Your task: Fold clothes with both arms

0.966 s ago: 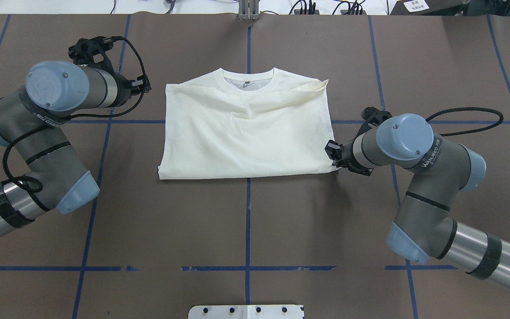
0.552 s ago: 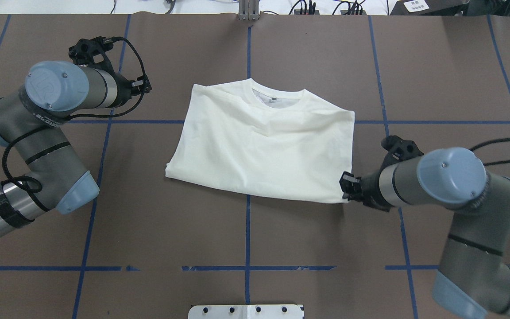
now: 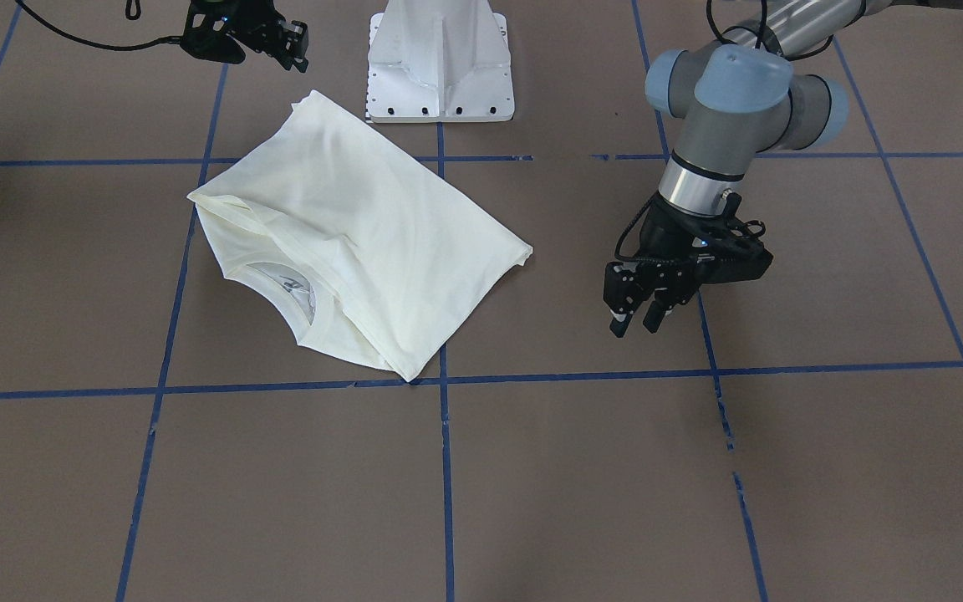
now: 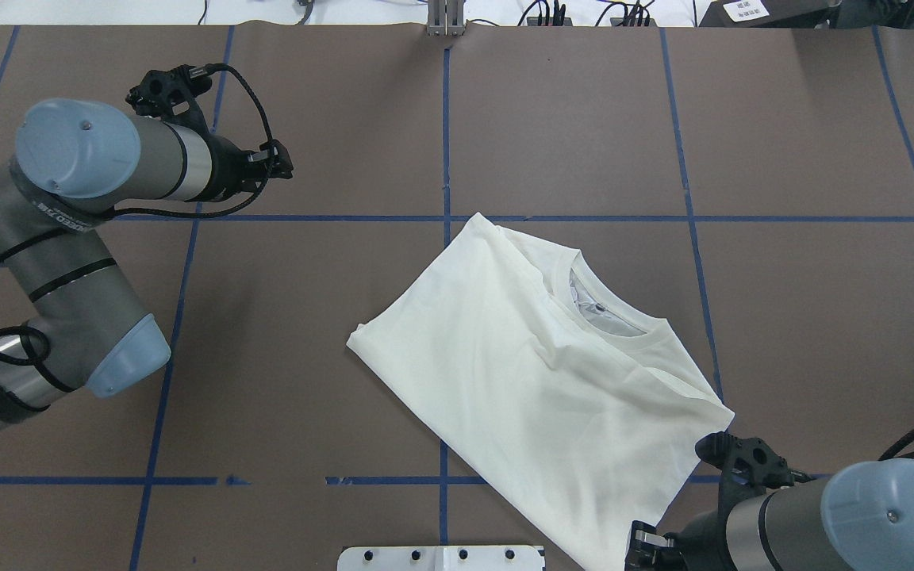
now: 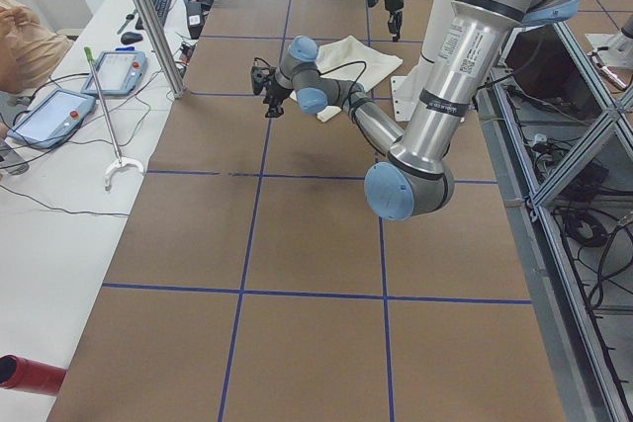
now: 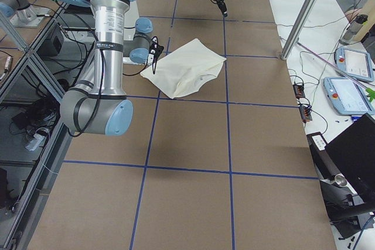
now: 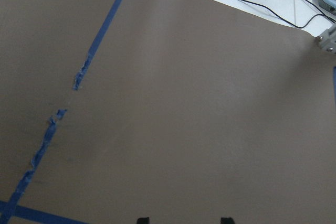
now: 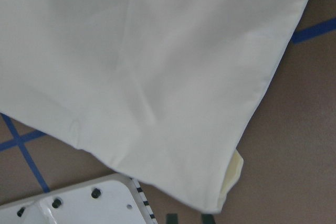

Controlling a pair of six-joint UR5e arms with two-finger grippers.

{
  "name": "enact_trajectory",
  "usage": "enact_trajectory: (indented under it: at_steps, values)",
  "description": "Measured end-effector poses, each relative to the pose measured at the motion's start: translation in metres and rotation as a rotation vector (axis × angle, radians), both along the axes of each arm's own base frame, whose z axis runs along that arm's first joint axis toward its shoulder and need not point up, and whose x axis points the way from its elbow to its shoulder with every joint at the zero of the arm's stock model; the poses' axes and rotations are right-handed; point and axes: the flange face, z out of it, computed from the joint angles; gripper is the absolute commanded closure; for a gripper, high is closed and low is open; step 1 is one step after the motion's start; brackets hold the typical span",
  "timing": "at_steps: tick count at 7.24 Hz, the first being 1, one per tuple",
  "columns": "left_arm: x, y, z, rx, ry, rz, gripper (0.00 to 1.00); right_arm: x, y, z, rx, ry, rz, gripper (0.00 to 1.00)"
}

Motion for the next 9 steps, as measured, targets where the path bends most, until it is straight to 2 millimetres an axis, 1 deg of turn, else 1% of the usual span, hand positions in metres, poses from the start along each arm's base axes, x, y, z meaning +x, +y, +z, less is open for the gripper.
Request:
enact_trajectory:
  at_steps: [1, 2, 3, 4, 5, 6, 7, 9]
  values:
    - [0.018, 0.038, -0.015, -0.064, 0.077, 0.053, 0.34, 0.007, -0.014, -0.003, 0.002, -0.007, 0.039, 0.0]
    - [0.051, 0.084, -0.021, -0.138, 0.127, 0.099, 0.33, 0.017, -0.044, -0.008, 0.006, -0.019, 0.117, 0.0]
    - [0.091, 0.133, -0.023, -0.201, 0.149, 0.117, 0.33, 0.026, -0.091, -0.011, 0.012, -0.027, 0.231, 0.0]
    - [0.126, 0.175, -0.02, -0.238, 0.146, 0.127, 0.34, 0.032, -0.144, -0.01, 0.024, -0.025, 0.336, 0.0]
    - [0.149, 0.2, -0.014, -0.256, 0.133, 0.132, 0.36, 0.033, -0.183, -0.008, 0.044, -0.018, 0.399, 0.0]
    - [0.159, 0.207, -0.009, -0.261, 0.12, 0.13, 0.38, 0.033, -0.201, -0.007, 0.056, -0.011, 0.423, 0.0]
    - [0.161, 0.204, -0.005, -0.261, 0.111, 0.121, 0.39, 0.034, -0.207, -0.007, 0.062, -0.01, 0.431, 0.0]
    - [0.164, 0.186, -0.003, -0.256, 0.097, 0.094, 0.42, 0.035, -0.211, -0.006, 0.065, -0.006, 0.439, 0.0]
